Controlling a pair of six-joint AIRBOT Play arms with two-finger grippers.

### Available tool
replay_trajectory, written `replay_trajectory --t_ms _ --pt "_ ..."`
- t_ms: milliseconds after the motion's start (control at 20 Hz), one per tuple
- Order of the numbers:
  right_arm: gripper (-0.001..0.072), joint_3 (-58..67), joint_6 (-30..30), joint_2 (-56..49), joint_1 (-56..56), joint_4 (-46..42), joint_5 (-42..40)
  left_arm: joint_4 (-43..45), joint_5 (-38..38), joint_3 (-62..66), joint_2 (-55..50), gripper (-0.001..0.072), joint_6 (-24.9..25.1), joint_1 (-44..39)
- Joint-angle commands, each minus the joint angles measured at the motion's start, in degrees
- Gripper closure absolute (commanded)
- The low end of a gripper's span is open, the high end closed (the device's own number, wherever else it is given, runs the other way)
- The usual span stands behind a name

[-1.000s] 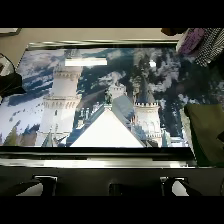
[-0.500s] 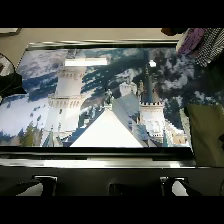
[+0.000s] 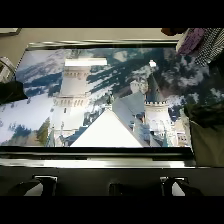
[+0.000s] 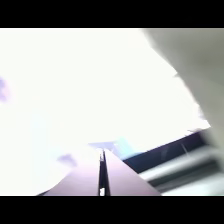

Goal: Fold the clothes and pants, and hang the long-sleeved shirts on hangers.

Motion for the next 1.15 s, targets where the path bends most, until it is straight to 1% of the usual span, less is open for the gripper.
replay_trajectory --t_ms 0,100,250,350,450,1100 --pt "0.0684 0.2 -5.7 1.0 15.2 2.9 -2.0 -0.1 6.7 -13.5 10.2 0.0692 2.6 -0.5" --pt "0.0684 0.2 -5.8 1.0 22.8 0.9 -2.6 -0.1 8.2 -20.2 15.4 0.0691 3.9 -0.5" --pt "0.0684 0.2 -5.9 0.9 29.4 -1.7 -2.8 0.2 7.9 -24.9 18.8 0.0691 3.9 -0.5" --pt "0.0684 0.2 -5.8 1.0 30.0 -1.5 -2.4 0.1 7.8 -25.4 19.0 0.069 3.8 -0.5" --pt "0.0684 0.2 -4.3 0.9 30.0 -1.4 -2.0 0.1 7.8 -25.4 18.9 0.069 3.8 -0.5" --pt "0.0684 0.2 -4.3 1.0 30.0 -1.5 -2.5 0.1 7.8 -25.4 18.9 0.069 3.8 -0.5"
